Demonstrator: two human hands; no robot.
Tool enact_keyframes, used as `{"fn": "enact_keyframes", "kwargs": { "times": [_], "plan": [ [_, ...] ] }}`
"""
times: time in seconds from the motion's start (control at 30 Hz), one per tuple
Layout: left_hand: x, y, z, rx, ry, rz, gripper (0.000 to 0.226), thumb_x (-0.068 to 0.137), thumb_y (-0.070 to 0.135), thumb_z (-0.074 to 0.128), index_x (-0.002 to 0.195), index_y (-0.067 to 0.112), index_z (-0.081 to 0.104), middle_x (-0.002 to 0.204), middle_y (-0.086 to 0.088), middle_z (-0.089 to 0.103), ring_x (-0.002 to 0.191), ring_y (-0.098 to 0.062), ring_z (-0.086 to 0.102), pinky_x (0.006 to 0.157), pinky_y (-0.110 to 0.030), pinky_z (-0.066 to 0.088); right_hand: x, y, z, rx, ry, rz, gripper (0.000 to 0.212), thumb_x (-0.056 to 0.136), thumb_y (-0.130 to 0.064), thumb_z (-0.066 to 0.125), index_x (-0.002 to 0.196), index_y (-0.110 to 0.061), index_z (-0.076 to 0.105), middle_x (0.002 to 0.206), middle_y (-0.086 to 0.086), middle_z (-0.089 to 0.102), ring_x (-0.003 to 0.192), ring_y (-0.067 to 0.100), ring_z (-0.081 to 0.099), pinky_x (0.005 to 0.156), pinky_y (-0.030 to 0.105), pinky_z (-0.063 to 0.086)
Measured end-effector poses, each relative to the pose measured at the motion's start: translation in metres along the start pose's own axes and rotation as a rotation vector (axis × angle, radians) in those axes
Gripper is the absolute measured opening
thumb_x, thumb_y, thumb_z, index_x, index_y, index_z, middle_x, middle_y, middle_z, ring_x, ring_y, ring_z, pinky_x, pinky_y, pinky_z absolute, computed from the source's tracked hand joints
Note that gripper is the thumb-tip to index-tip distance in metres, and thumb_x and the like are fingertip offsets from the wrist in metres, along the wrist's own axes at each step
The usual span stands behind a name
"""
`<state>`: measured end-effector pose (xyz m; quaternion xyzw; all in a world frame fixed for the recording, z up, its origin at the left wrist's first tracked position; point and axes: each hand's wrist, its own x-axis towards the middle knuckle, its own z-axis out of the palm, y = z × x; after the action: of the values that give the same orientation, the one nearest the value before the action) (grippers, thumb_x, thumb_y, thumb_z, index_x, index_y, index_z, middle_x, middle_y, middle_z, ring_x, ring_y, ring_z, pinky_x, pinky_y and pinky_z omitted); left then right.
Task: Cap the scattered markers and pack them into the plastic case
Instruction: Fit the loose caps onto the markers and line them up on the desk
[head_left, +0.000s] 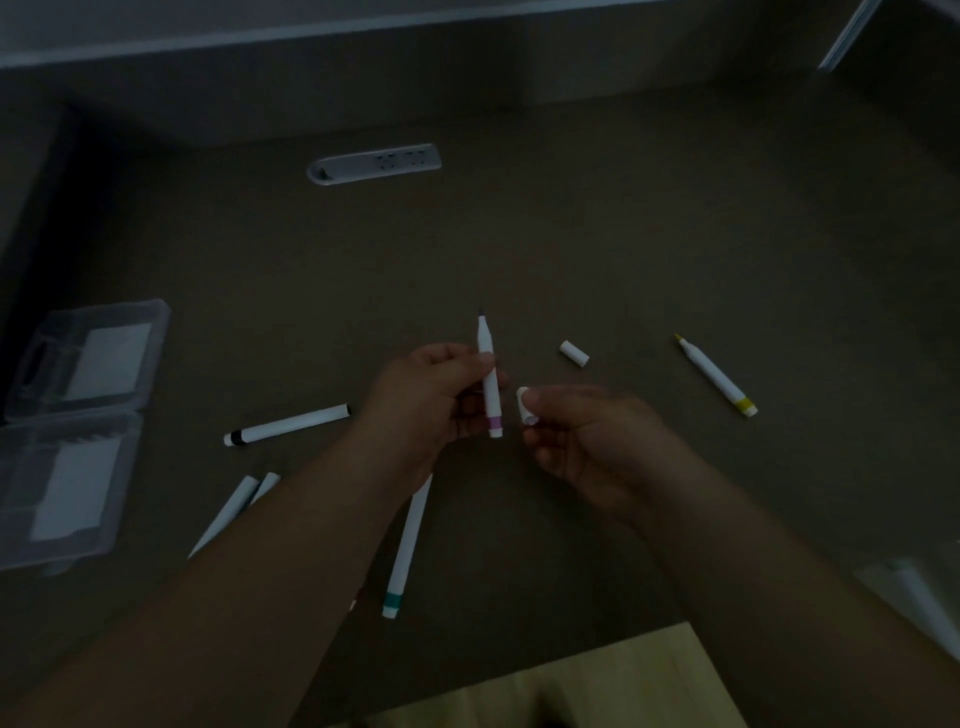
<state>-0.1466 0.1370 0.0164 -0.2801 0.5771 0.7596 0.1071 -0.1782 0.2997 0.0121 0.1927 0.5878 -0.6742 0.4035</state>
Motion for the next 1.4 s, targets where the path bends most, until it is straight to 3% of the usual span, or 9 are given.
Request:
{"fn": "enact_keyframes", "kwargs": {
  "times": [0.2,0.37,0.73,0.87,0.93,1.0,1.1,1.27,1.4],
  "plan": [
    [-0.001,0.002,-0.003,-0.010,0.018,0.011,0.015,0.095,0.017,0.059,0.106,0.009,0.065,0.092,-0.008,0.072,0.084,-0.020,0.069,0.075,-0.039,0.058,-0.005,0.012,0.000,-0.317,0.093,-0.332,0.010,0.086,-0.016,0.072,0.089,-0.025,0.073,0.088,0.002,0.074,0.083,0.019,0.073,0.080,0.040,0.060],
    [-0.001,0.005,-0.001,-0.027,0.014,0.007,0.013,0.095,0.018,0.059,0.103,0.010,0.065,0.093,-0.007,0.071,0.085,-0.020,0.068,0.074,-0.038,0.058,-0.012,0.018,0.003,-0.586,0.136,-0.564,0.014,0.083,-0.019,0.074,0.083,-0.031,0.067,0.084,-0.016,0.069,0.078,-0.006,0.064,0.062,0.011,0.051],
    [-0.007,0.001,0.002,-0.014,0.003,-0.008,0.016,0.095,0.016,0.059,0.109,0.009,0.064,0.094,-0.008,0.072,0.087,-0.021,0.069,0.076,-0.040,0.060,-0.014,0.022,0.003,-0.622,0.106,-0.593,0.020,0.082,-0.013,0.075,0.084,-0.032,0.067,0.089,-0.013,0.068,0.083,-0.008,0.062,0.067,0.014,0.051],
    [-0.009,-0.004,0.000,0.019,0.009,-0.011,0.017,0.094,0.017,0.062,0.109,0.010,0.065,0.097,-0.008,0.074,0.086,-0.021,0.073,0.072,-0.037,0.061,-0.017,0.020,0.001,-0.594,0.105,-0.633,0.020,0.082,-0.014,0.074,0.081,-0.033,0.067,0.087,-0.025,0.067,0.081,-0.008,0.063,0.065,0.006,0.050],
    [-0.014,-0.012,0.001,0.144,0.012,-0.012,0.016,0.093,0.019,0.062,0.108,0.014,0.067,0.101,-0.006,0.073,0.089,-0.020,0.073,0.075,-0.036,0.061,-0.017,0.013,-0.002,-0.503,0.145,-0.642,0.017,0.083,-0.014,0.073,0.082,-0.030,0.068,0.086,-0.018,0.070,0.078,-0.005,0.065,0.063,0.007,0.051],
    [-0.019,-0.022,0.003,0.297,0.006,0.008,0.012,0.093,0.020,0.063,0.104,0.019,0.068,0.101,-0.003,0.072,0.090,-0.017,0.071,0.079,-0.036,0.061,-0.013,0.004,-0.005,-0.353,0.185,-0.663,0.019,0.082,-0.007,0.074,0.082,-0.025,0.069,0.084,-0.002,0.073,0.075,0.006,0.067,0.065,0.018,0.055],
    [-0.025,-0.035,0.009,0.330,0.003,0.015,0.008,0.091,0.018,0.067,0.099,0.019,0.069,0.095,-0.002,0.071,0.084,-0.014,0.070,0.071,-0.028,0.060,-0.010,-0.010,-0.006,-0.298,0.191,-0.712,0.025,0.081,0.000,0.073,0.085,-0.023,0.067,0.080,0.007,0.070,0.072,0.014,0.066,0.063,0.027,0.055],
    [-0.029,-0.039,0.014,0.258,-0.047,0.012,0.006,0.090,0.013,0.068,0.090,0.019,0.071,0.081,0.001,0.071,0.071,-0.009,0.069,0.065,-0.026,0.058,-0.007,-0.016,-0.005,-0.314,0.164,-0.737,0.028,0.082,0.002,0.071,0.086,-0.025,0.067,0.074,-0.002,0.068,0.067,0.007,0.063,0.055,0.020,0.049],
    [-0.032,-0.037,0.015,0.262,-0.065,0.046,0.006,0.091,0.013,0.066,0.091,0.017,0.070,0.083,0.002,0.071,0.067,-0.002,0.069,0.060,-0.019,0.055,-0.006,-0.011,-0.006,-0.360,0.159,-0.700,0.025,0.081,-0.002,0.073,0.090,-0.025,0.069,0.084,0.002,0.072,0.069,0.004,0.065,0.057,0.020,0.051]
  ]
}}
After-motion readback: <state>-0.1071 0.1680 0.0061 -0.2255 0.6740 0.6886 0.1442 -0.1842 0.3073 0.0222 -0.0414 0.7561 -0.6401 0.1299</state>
